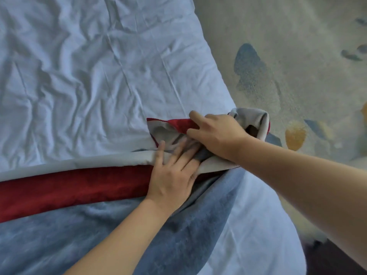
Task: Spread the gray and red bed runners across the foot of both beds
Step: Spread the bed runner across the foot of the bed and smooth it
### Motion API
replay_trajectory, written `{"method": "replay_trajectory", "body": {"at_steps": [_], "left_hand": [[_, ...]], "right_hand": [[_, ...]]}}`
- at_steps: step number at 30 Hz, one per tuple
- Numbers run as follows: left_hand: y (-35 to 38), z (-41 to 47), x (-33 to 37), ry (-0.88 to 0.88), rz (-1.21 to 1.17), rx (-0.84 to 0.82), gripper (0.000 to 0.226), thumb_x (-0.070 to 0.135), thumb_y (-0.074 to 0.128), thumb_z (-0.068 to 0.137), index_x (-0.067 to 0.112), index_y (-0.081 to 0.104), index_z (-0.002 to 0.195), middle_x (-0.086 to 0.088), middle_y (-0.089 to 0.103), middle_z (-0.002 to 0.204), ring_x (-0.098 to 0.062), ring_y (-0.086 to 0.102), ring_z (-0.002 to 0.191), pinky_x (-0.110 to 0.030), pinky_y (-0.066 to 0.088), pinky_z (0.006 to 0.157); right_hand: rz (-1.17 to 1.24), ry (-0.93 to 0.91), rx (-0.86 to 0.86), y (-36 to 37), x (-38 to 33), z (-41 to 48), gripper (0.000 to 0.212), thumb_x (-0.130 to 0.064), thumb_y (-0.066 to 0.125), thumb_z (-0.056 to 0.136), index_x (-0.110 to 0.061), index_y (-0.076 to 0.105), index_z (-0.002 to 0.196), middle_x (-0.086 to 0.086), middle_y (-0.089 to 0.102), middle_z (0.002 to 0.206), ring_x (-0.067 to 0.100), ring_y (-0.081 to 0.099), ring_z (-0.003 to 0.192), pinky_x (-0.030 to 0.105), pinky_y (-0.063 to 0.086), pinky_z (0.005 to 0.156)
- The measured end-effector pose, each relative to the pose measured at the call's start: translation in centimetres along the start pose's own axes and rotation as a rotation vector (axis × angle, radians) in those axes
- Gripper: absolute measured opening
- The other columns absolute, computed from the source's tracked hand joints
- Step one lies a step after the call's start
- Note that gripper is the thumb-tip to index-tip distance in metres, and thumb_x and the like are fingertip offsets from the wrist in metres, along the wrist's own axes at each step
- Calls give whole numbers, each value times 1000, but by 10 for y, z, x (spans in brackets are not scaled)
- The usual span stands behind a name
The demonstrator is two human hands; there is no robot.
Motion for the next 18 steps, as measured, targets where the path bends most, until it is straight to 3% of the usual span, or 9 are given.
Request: {"method": "replay_trajectory", "body": {"at_steps": [3, 6, 8, 11, 15, 18], "left_hand": [[-9, 15, -8, -35, -24, 40, 22, 26, 48, 103, 19, 68, 98, 3, 54, 152, -26, 44, 146, -73, 23, 115], [-11, 26, -21, -108, -33, 59, 12, 19, 56, 100, 18, 68, 98, 4, 57, 149, -27, 47, 144, -75, 19, 115], [-10, 31, -27, -172, -38, 60, 13, 14, 63, 93, 19, 68, 104, 4, 57, 149, -27, 46, 145, -75, 15, 117], [-5, 32, -25, -262, -63, 44, 32, 12, 70, 89, 19, 67, 120, 2, 56, 150, -30, 44, 146, -74, 13, 118], [2, 19, -13, -299, -84, 13, 38, 22, 64, 100, 24, 61, 138, 0, 57, 149, -28, 49, 142, -71, 15, 119], [8, 10, -17, -303, -42, -13, 34, 22, 58, 102, 23, 65, 136, -5, 60, 145, -30, 53, 138, -73, 20, 116]], "right_hand": [[-285, 182, -119, -2, 66, -30, 16, -9, 58, 89, -14, 72, 84, 12, 61, 110, 31, 65, 70, 31, 30, 48], [-342, 727, -246, -8, 167, -78, 34, -8, 41, 101, -10, 65, 125, 9, 49, 131, 35, 62, 108, 39, 44, 66], [-343, 956, -300, -15, 197, -105, 39, -14, 38, 102, -13, 55, 137, 10, 44, 137, 36, 50, 121, 40, 45, 89], [-237, 893, -287, 6, 171, -100, 47, -24, 47, 94, -26, 49, 141, 9, 39, 143, 34, 39, 128, 42, 28, 106], [317, 811, 122, 13, 81, -84, 46, -36, 38, 101, -34, 45, 146, 4, 49, 148, 30, 45, 133, 45, 26, 109], [354, 585, 259, 17, 3, -85, 51, -40, 38, 102, -33, 38, 153, 4, 36, 161, 28, 32, 148, 43, 21, 119]]}}
Point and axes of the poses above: each hand's wrist, its own z-axis towards the middle knuckle, its own y-axis out of the palm, x = y × z, the point moved 9 cm from there along z, towards the middle knuckle
